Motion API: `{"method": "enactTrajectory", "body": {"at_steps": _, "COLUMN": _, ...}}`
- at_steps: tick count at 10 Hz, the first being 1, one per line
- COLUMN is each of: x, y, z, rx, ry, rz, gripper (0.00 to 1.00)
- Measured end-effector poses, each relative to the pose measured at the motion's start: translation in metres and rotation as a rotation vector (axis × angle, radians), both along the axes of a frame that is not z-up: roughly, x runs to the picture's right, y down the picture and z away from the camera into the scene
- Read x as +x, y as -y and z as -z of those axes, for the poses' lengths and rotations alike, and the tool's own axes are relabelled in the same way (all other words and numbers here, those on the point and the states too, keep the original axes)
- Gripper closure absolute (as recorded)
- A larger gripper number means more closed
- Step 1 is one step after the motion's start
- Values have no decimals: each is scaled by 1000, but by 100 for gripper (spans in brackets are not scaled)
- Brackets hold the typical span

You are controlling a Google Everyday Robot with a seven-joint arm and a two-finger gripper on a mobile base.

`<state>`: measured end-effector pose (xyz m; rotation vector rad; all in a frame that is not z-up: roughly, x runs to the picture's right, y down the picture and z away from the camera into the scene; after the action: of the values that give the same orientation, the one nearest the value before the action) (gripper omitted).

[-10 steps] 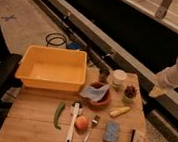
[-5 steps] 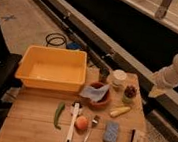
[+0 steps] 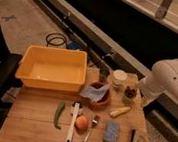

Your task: Wipe table surface with sponge

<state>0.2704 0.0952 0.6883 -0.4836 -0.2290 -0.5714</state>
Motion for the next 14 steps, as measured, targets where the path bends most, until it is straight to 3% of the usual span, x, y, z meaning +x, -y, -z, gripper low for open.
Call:
{"method": "enactTrajectory", "body": {"at_steps": 1, "x": -4, "y": -20, "z": 10, "rx": -29, "ry": 61, "rz": 75, "gripper": 36}}
{"method": "enactTrajectory", "body": {"at_steps": 3, "x": -11, "y": -44, "z": 23, "rx": -63, "ry": 140, "rz": 169, "gripper": 36}}
{"method": "enactTrajectory", "body": {"at_steps": 6, "x": -13, "y": -51, "z": 28, "rx": -81, "ry": 163, "rz": 204, "gripper": 36}}
{"method": "enactTrajectory", "body": {"at_steps": 9, "x": -31, "y": -59, "z": 15, "rx": -145, "ry": 177, "rz": 293, "gripper": 36}}
{"method": "enactTrajectory", "body": {"at_steps": 11, "x": -46, "y": -90, "z": -7, "rx": -229, "ry": 203, "rz": 336, "gripper": 36}}
{"method": "enactTrajectory", "body": {"at_steps": 14, "x": -65, "y": -136, "z": -32, "rx": -337, "ry": 262, "rz": 343, "gripper": 36}}
